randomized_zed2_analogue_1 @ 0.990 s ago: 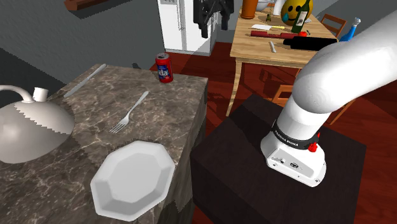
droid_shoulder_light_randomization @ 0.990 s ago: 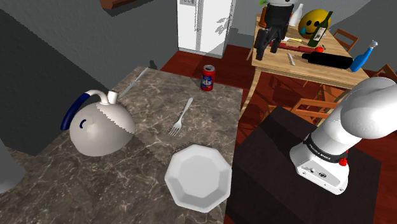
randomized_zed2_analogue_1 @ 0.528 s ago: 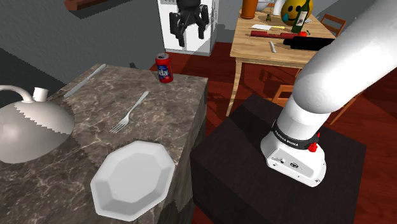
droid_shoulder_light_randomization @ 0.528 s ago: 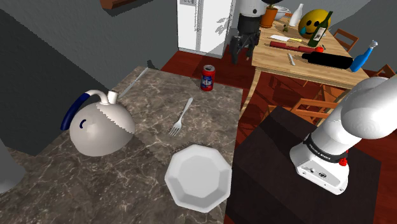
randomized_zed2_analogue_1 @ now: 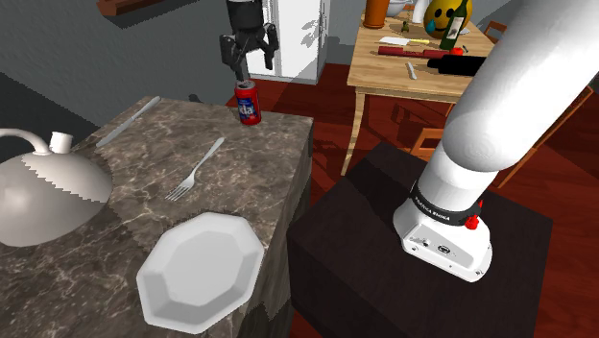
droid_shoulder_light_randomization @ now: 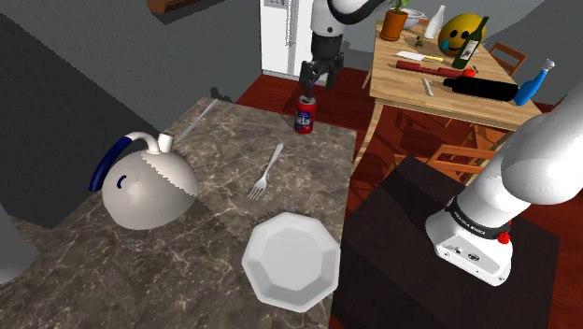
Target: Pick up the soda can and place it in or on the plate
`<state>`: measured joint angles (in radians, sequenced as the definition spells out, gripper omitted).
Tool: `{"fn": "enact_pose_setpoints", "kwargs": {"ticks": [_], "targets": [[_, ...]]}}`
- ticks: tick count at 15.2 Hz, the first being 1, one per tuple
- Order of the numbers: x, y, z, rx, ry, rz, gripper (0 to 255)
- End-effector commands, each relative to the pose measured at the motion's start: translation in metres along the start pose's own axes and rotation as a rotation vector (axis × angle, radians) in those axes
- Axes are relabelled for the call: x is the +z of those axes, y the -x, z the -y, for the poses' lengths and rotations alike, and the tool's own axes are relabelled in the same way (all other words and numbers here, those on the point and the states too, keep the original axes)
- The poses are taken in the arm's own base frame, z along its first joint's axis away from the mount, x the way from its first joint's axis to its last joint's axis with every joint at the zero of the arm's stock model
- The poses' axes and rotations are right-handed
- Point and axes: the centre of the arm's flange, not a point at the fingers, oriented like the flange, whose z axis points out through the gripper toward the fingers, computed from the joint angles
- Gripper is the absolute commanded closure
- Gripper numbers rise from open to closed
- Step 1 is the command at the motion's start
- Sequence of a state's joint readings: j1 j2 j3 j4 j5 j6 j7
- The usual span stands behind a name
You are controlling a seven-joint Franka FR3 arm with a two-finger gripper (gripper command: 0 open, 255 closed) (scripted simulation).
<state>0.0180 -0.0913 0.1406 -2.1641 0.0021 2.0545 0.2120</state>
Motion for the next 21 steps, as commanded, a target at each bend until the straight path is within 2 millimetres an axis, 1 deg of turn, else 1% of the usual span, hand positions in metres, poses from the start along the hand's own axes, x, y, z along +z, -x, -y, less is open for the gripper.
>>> {"fn": "enact_pose_setpoints", "kwargs": {"ticks": [1, 2, 3, 9, 10, 18, 19, 21], "targets": [[0.014, -0.021, 0.01, -0.005, -0.003, -0.01, 0], [0.019, -0.031, 0.015, -0.008, -0.004, -0.015, 0], [0.021, -0.035, 0.017, -0.009, -0.005, -0.017, 0], [0.052, -0.036, 0.017, -0.009, -0.005, -0.017, 0], [0.061, -0.036, 0.017, -0.009, -0.005, -0.017, 0], [0.061, -0.036, 0.017, -0.009, -0.005, -0.017, 0], [0.061, -0.036, 0.017, -0.009, -0.005, -0.017, 255], [0.061, -0.036, 0.017, -0.009, -0.005, -0.017, 255]]}}
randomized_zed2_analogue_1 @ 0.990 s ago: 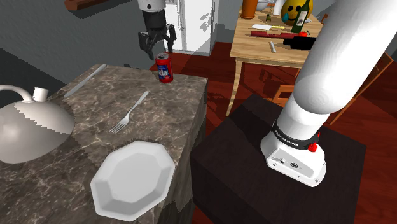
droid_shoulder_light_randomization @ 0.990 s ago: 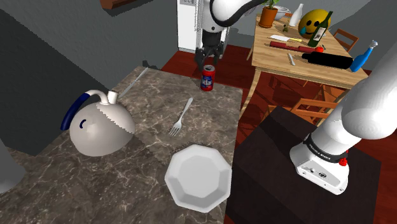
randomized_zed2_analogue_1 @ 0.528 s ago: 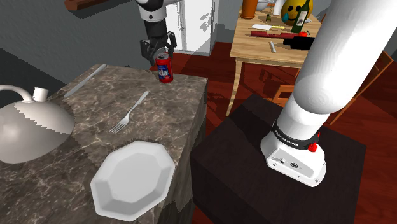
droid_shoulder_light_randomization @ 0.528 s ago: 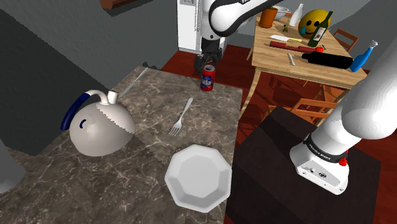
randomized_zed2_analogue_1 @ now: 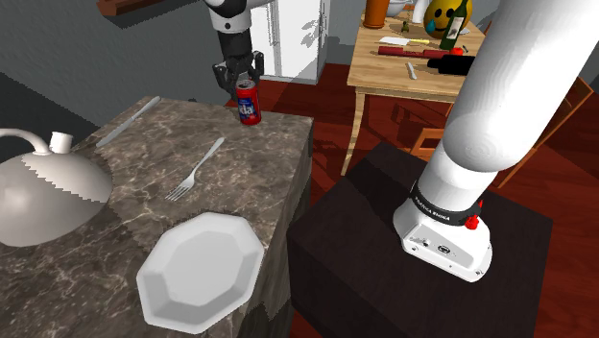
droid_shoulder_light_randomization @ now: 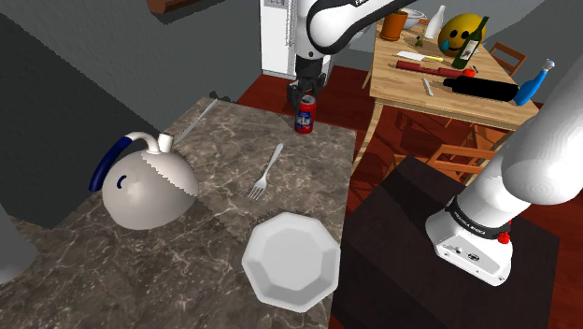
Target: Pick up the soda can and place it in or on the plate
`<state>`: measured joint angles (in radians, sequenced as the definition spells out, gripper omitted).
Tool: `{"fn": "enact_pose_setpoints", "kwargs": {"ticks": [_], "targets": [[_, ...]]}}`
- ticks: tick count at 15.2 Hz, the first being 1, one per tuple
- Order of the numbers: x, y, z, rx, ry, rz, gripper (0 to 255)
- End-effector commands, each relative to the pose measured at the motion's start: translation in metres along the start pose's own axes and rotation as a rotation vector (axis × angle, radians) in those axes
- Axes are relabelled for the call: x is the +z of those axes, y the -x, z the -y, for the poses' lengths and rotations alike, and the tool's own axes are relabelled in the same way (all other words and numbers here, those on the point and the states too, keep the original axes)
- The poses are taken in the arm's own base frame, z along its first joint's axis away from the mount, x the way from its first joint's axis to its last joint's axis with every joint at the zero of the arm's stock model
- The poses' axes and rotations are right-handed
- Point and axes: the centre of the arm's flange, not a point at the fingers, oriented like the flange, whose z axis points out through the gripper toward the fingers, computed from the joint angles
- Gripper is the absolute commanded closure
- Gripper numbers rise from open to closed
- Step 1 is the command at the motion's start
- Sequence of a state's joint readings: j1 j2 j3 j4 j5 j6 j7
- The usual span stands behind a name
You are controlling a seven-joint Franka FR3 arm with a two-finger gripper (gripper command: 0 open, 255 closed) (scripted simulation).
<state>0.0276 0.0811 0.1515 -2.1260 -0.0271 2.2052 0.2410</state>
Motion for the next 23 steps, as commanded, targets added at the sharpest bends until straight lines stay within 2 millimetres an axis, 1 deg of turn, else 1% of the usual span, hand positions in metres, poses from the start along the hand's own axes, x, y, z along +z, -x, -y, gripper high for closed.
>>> {"fn": "enact_pose_setpoints", "kwargs": {"ticks": [1, 7, 23], "targets": [[0.001, 0.0, 0.0, 0.0, 0.0, 0.001, 255], [0.0, 0.0, 0.0, 0.0, 0.0, 0.001, 255], [-0.084, 0.0, -0.001, 0.0, 0.0, 0.001, 255]]}}
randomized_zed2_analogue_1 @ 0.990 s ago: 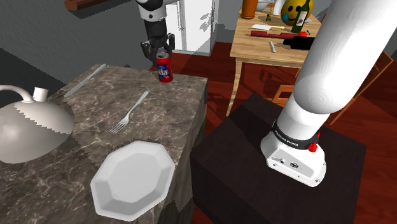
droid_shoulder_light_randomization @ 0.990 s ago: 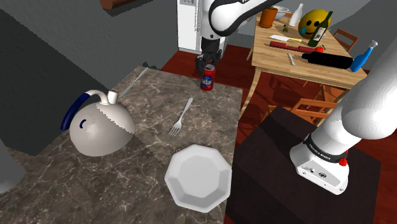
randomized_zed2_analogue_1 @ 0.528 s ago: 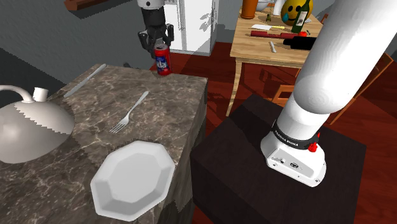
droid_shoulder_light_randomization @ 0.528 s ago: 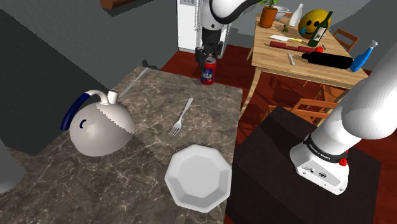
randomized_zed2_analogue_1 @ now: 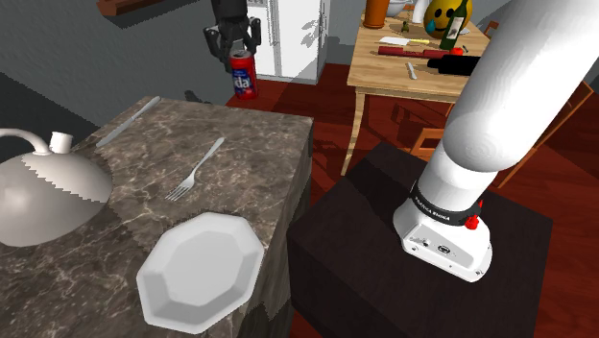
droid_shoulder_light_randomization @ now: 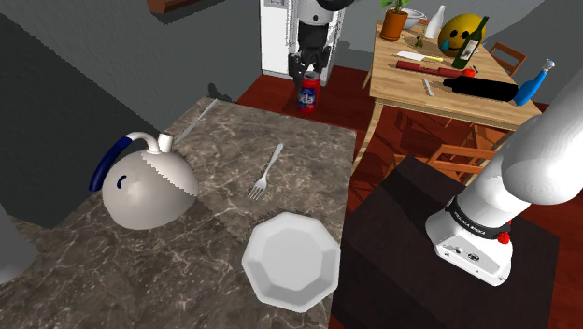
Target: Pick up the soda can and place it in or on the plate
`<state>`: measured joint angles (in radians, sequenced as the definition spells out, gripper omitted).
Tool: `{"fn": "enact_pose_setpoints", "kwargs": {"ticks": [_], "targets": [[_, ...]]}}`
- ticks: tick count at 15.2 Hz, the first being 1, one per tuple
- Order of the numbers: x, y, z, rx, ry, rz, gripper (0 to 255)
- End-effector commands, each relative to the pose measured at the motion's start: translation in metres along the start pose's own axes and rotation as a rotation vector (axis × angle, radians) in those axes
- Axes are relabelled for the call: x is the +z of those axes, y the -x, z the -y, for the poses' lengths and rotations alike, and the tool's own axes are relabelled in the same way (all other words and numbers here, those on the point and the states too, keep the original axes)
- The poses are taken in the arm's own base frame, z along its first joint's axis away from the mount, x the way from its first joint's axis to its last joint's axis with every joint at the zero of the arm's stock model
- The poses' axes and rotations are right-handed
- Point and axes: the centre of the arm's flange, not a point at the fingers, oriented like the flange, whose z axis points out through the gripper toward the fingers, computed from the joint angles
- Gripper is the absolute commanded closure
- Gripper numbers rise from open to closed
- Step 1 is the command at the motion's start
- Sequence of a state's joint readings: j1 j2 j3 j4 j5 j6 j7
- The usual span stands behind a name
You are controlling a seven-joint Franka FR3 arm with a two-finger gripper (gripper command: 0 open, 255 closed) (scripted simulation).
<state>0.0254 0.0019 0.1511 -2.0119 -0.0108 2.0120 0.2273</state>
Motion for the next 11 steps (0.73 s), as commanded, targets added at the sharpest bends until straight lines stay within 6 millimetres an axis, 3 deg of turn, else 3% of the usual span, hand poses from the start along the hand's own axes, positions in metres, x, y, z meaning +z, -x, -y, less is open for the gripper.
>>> {"fn": "enact_pose_setpoints", "kwargs": {"ticks": [1, 11], "targets": [[-0.006, 0.0, 0.0, 0.0, 0.0, 0.0, 255], [-0.016, 0.089, 0.097, 0.0, 0.0, 0.0, 255]]}}
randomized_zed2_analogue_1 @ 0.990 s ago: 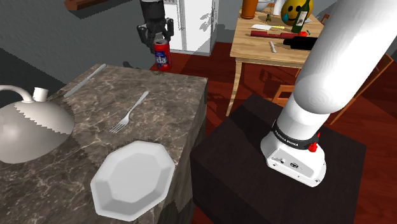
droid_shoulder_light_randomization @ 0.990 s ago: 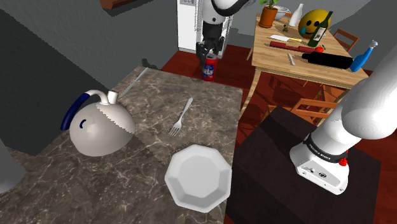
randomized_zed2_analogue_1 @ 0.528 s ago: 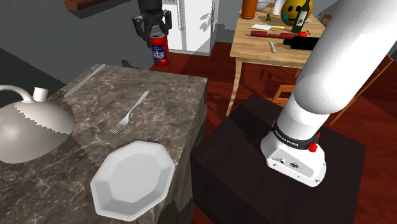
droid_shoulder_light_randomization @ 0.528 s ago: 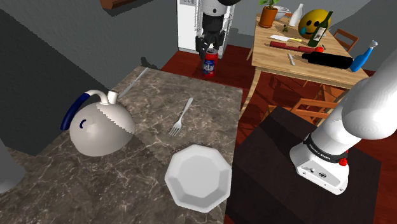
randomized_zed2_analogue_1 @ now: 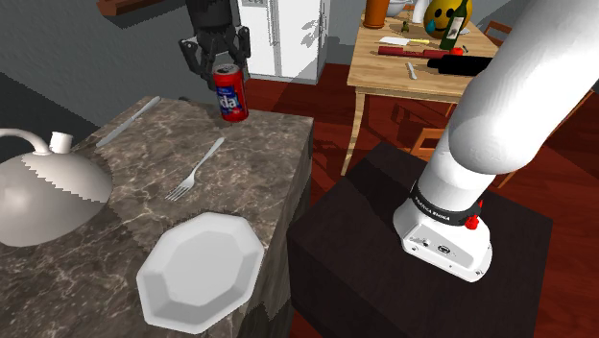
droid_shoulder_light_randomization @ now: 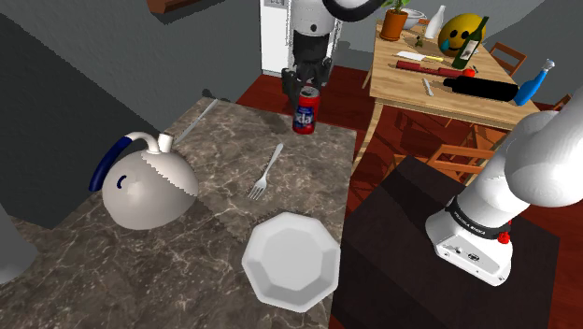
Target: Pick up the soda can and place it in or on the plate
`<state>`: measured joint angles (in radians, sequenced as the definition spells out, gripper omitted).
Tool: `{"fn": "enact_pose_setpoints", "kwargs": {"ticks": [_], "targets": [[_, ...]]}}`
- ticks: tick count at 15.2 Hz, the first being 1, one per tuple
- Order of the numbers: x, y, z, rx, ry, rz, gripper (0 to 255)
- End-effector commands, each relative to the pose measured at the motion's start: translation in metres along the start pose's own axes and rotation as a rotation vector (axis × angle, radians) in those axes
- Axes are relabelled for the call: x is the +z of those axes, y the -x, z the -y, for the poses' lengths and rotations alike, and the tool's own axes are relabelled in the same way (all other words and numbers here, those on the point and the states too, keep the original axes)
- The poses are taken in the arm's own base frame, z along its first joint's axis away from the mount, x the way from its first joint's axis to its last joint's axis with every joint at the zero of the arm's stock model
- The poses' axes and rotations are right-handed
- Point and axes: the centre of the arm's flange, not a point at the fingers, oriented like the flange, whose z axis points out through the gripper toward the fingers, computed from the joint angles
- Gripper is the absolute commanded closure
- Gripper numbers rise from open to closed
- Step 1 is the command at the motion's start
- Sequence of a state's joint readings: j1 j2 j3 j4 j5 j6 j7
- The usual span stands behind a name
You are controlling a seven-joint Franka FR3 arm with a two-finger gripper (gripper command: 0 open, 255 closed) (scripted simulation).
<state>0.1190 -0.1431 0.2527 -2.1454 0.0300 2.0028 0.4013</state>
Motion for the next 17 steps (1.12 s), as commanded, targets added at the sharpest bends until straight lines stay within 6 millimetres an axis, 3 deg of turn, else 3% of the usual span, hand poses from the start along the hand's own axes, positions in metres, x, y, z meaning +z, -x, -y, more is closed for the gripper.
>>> {"fn": "enact_pose_setpoints", "kwargs": {"ticks": [1, 17], "targets": [[-0.005, 0.021, 0.018, 0.001, 0.0, 0.0, 255], [-0.021, 0.163, 0.173, 0.001, 0.0, 0.0, 255]]}}
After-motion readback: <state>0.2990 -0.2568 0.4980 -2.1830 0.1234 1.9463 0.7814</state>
